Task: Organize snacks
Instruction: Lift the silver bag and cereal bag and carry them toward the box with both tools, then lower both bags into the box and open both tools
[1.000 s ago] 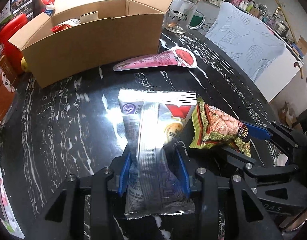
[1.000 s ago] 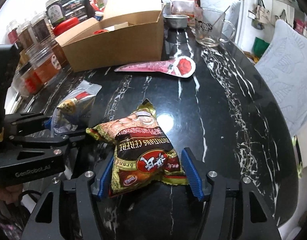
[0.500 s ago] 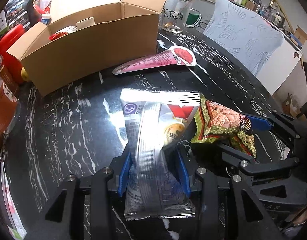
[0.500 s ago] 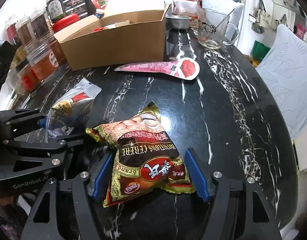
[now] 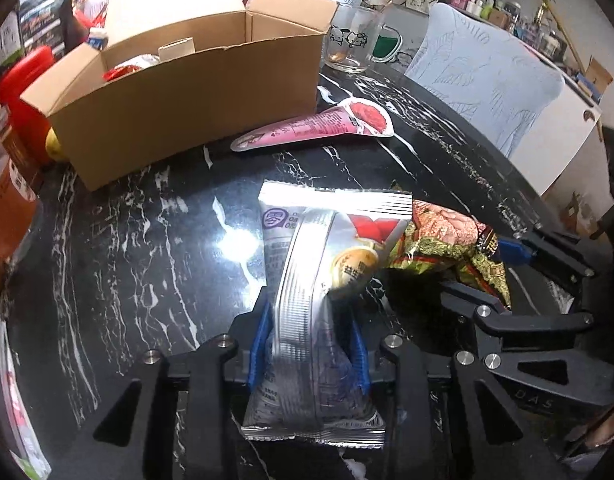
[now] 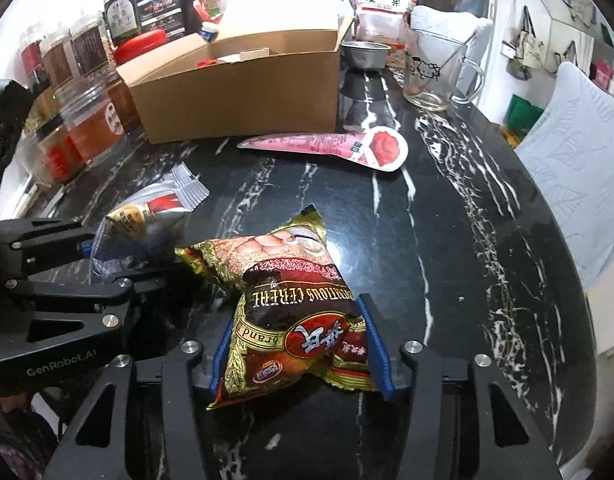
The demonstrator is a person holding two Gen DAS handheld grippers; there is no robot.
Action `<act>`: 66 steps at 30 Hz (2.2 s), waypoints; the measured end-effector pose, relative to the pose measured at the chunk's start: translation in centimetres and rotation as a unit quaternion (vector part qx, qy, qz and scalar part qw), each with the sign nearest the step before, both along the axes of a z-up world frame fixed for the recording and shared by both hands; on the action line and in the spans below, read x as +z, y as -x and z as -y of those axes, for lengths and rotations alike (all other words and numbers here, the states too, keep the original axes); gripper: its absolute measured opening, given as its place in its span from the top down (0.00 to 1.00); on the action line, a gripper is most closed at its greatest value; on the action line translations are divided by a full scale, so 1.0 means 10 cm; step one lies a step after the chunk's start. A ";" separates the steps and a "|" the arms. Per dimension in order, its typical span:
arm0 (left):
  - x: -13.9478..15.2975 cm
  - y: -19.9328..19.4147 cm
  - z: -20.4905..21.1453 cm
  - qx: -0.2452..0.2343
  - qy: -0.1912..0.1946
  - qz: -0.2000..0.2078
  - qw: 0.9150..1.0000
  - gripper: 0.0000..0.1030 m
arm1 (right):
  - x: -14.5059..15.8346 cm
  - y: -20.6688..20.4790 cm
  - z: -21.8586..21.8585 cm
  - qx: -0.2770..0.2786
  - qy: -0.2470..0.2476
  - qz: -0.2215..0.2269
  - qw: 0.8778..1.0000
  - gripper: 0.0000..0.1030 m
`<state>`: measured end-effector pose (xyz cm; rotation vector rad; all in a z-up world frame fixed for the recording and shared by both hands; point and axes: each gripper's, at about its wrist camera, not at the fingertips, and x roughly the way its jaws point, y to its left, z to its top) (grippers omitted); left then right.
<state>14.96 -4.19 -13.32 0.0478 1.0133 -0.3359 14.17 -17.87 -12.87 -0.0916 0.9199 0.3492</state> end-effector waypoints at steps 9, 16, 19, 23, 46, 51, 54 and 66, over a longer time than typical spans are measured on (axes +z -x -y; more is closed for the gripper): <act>0.09 0.11 -0.17 0.008 0.029 -0.005 1.000 0.67 | 0.05 0.03 -0.07 0.010 -0.029 -0.007 1.000 0.51; 0.27 0.15 -0.27 0.017 0.037 0.017 0.999 0.68 | 0.19 0.08 -0.18 0.031 -0.045 0.009 0.998 0.51; 0.35 0.15 -0.30 0.021 0.038 0.027 0.999 0.71 | 0.27 0.08 -0.21 0.035 -0.053 0.021 0.998 0.51; 0.46 0.15 -0.35 0.025 0.041 0.045 0.998 0.72 | 0.37 0.06 -0.27 0.046 -0.060 0.035 0.997 0.51; 1.19 -0.08 -0.70 0.063 0.058 0.151 0.985 0.73 | 1.03 -0.19 -0.63 0.088 -0.075 0.120 0.986 0.51; 1.31 -0.21 -0.75 0.069 0.052 0.169 0.982 0.73 | 1.16 -0.32 -0.71 0.095 -0.067 0.139 0.983 0.51; 1.37 -0.29 -0.78 0.073 0.053 0.177 0.980 0.73 | 1.23 -0.40 -0.74 0.099 -0.069 0.146 0.982 0.51; 1.56 -0.70 -0.80 0.069 0.060 0.193 0.977 0.73 | 1.42 -0.77 -0.79 0.095 -0.077 0.171 0.978 0.51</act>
